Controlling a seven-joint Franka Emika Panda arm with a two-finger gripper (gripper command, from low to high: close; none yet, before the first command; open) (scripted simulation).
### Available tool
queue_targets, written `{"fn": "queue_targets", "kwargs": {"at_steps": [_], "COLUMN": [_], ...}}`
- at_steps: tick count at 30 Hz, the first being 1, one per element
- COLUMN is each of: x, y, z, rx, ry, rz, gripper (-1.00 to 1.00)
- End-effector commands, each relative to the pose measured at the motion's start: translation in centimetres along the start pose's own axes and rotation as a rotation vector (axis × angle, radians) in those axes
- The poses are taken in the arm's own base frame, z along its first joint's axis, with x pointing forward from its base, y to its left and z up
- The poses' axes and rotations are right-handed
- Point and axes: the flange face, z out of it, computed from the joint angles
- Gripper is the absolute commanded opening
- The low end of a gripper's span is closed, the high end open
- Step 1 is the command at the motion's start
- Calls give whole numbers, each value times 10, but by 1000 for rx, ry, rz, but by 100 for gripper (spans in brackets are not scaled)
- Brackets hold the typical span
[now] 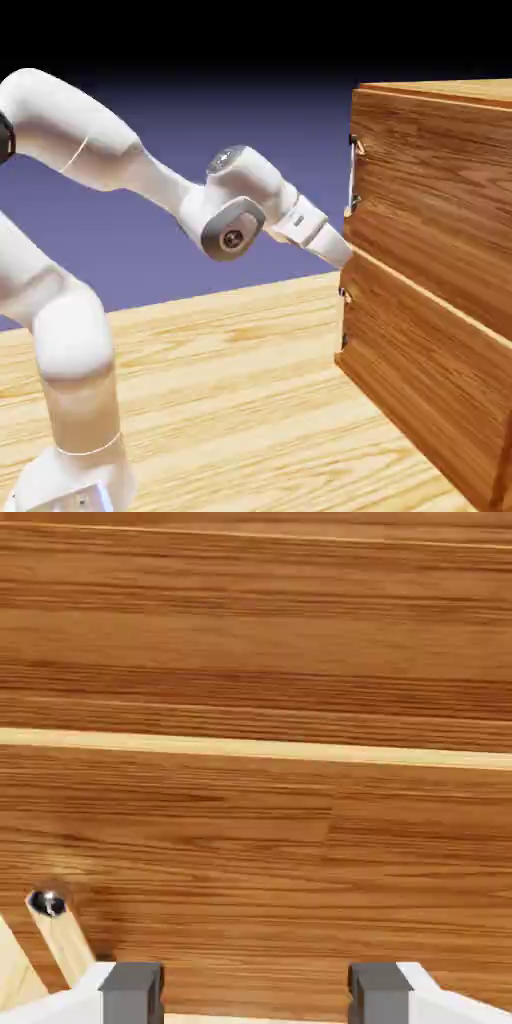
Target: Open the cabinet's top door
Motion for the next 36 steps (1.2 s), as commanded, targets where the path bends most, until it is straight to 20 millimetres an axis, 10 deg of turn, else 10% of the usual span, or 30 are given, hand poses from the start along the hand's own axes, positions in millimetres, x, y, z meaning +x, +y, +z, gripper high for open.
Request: {"fn": "queue_targets", "kwargs": {"at_steps": [1, 18, 36], "x": [4, 42, 23], "y": [-2, -28, -59], "z": [-4, -62, -86], "rx": [8, 219, 512], "ry": [9, 70, -88], "rz": [54, 936, 1769], "gripper": [0, 0, 0]}}
